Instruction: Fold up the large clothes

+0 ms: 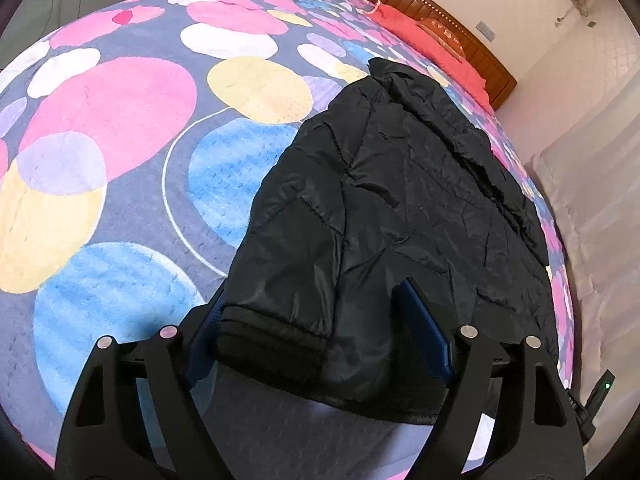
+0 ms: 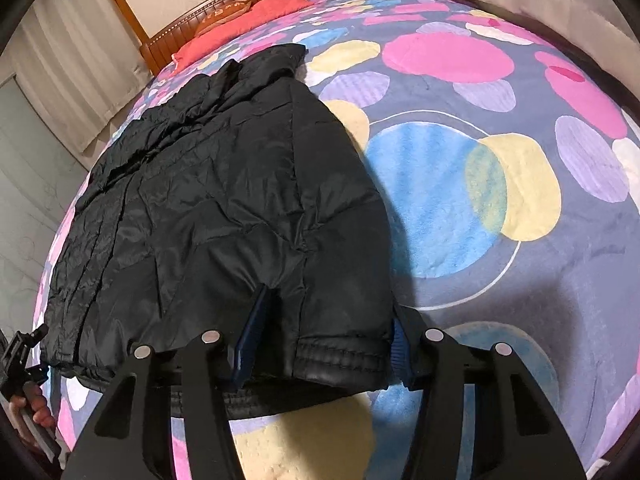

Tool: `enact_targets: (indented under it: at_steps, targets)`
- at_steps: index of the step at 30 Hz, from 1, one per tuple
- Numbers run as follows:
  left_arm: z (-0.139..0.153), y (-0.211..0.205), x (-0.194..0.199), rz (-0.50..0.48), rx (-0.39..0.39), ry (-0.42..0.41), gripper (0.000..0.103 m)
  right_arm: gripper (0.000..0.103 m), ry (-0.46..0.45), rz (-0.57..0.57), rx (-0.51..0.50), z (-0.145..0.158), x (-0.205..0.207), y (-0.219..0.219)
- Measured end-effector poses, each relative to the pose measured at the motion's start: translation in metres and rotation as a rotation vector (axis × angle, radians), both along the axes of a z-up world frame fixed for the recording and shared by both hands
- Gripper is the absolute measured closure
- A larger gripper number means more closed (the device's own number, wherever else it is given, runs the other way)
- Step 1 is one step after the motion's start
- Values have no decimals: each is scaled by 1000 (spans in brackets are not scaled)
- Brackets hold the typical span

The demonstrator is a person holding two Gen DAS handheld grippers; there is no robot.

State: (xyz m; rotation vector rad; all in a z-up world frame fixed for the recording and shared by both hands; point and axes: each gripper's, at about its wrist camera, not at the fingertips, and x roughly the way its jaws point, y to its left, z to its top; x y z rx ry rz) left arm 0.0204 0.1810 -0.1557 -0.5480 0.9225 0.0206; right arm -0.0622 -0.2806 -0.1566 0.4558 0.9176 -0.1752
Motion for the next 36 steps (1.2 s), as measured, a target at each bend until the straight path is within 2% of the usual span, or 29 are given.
enact_targets:
  at_steps: [5, 9, 10, 11, 12, 14, 17, 20, 22, 25, 27, 30, 32, 33, 36]
  targets:
    - [2, 9, -8, 82, -9, -2, 22, 47, -18, -15, 29, -2, -3, -3]
    - [-1, 11, -13, 88, -43, -5, 22, 47, -12, -11, 8, -1, -3, 1]
    - [-1, 9, -14, 82, -37, -7, 25, 48, -13, -10, 11, 0, -3, 1]
    - [-2, 5, -13, 71, -34, -6, 33, 51, -14, -9, 12, 0, -3, 0]
    - [-2, 3, -12, 65, -38, -7, 36, 57, -17, -8, 18, 0, -3, 1]
    - [-2, -1, -9, 57, -45, -11, 44, 60, -21, 0, 15, 0, -4, 6]
    - [-5, -1, -5, 57, -66, -12, 54, 61, -24, -1, 10, 1, -3, 8]
    - [-7, 2, -4, 59, -80, -16, 59, 61, -29, 0, 22, 0, -4, 6]
    - [-8, 3, -4, 62, -97, -18, 59, 56, -38, -15, 48, -2, -5, 2]
    - [-9, 2, -2, 57, -104, -19, 49, 40, -67, -28, 106, -5, -8, -1]
    - [-7, -1, -2, 45, -86, -20, 47, 31, -69, -20, 101, -3, -9, 4]
    - [-8, 0, -5, 51, -97, -24, 47, 29, -61, -15, 80, -3, -12, 15]
    - [-8, 1, -5, 55, -99, -26, 48, 32, -66, -17, 61, -2, -12, 21]
    - [-8, 0, -5, 56, -94, -26, 49, 37, -65, -20, 57, -2, -11, 22]
    - [-7, -2, -6, 55, -70, -27, 60, 49, -72, -33, 70, -2, -9, 21]
